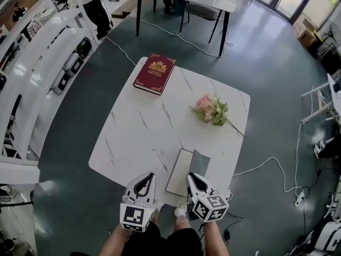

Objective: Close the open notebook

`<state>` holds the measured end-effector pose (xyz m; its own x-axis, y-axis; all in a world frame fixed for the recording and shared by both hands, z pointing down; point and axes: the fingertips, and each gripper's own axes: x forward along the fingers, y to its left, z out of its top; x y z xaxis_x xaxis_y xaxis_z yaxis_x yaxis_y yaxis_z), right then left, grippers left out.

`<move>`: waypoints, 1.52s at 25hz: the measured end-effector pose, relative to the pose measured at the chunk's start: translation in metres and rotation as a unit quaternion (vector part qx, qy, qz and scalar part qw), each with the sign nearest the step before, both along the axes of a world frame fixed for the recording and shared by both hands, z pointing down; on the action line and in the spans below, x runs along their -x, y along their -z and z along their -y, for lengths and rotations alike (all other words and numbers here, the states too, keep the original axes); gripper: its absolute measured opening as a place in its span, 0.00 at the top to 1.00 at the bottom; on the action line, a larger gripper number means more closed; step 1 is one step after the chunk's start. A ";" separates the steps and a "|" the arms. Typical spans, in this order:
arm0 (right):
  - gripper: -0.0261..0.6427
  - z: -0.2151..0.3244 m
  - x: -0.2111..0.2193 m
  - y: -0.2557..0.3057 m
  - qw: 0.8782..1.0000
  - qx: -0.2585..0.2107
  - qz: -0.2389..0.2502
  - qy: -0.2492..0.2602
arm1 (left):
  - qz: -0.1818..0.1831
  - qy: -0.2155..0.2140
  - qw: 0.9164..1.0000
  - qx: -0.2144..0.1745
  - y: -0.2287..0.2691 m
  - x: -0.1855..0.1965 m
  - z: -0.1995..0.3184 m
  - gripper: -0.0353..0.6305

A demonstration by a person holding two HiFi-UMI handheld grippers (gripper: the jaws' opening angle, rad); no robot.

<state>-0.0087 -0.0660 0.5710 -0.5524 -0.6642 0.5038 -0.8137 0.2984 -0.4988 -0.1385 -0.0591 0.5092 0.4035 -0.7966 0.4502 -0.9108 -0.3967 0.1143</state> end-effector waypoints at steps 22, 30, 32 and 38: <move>0.86 0.019 0.046 -0.066 0.997 0.056 -0.045 0.025 | -0.006 0.014 0.999 0.043 -0.053 0.042 0.021 0.91; 0.86 0.020 0.054 -0.085 0.995 0.069 -0.058 0.038 | -0.004 0.020 0.998 0.055 -0.066 0.046 0.022 0.91; 0.85 0.020 0.055 -0.089 0.995 0.072 -0.058 0.040 | -0.008 0.023 0.999 0.049 -0.068 0.046 0.022 0.91; 0.88 0.022 0.058 -0.095 0.994 0.074 -0.064 0.048 | -0.004 0.026 0.998 0.060 -0.073 0.049 0.021 0.91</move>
